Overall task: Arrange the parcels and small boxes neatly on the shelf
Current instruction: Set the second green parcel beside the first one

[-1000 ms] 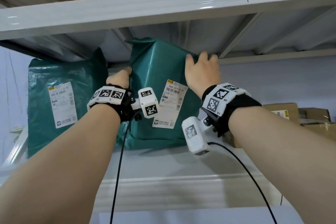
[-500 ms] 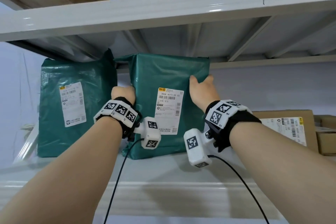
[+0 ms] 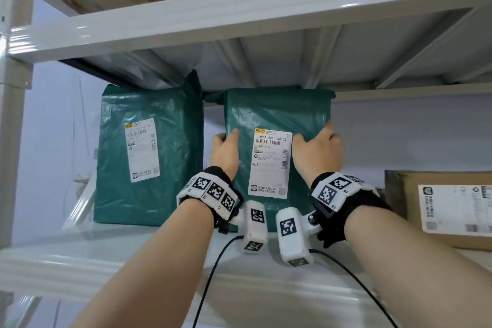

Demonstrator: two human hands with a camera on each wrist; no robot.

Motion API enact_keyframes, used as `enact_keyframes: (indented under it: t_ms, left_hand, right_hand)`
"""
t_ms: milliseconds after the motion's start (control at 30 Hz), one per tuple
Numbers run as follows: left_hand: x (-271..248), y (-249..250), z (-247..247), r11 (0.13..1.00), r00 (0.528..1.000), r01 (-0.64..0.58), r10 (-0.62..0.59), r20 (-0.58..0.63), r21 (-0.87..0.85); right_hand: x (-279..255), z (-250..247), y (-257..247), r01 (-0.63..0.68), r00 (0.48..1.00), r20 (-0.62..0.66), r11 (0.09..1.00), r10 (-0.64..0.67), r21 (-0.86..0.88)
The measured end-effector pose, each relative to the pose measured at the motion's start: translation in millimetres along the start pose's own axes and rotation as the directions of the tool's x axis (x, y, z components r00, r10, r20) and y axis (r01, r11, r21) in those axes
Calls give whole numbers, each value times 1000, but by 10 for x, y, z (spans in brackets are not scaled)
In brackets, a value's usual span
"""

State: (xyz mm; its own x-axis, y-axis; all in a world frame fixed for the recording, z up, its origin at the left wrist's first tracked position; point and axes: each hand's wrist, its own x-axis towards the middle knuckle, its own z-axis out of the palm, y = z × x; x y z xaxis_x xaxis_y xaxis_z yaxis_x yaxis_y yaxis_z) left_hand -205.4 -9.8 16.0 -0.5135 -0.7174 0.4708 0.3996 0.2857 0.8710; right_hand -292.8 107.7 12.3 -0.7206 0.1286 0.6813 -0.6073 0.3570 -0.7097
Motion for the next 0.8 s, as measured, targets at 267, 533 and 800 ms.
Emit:
enact_keyframes:
  t_ms: [267,533,800]
  left_hand:
    - [126,-205,9,997,997,-61,59,-42,-50]
    - [126,-230,-41,989,990,-115,106,-97,-90]
    - [85,-264,-92,985,983,-101,78,-167,-137]
  right_hand:
    - [6,185,18,13,998,-61,999,-11,33]
    - [10,127,32,51,997,-69,991,-43,123]
    - [-12,91,35,34,999,-45,991,-28,129]
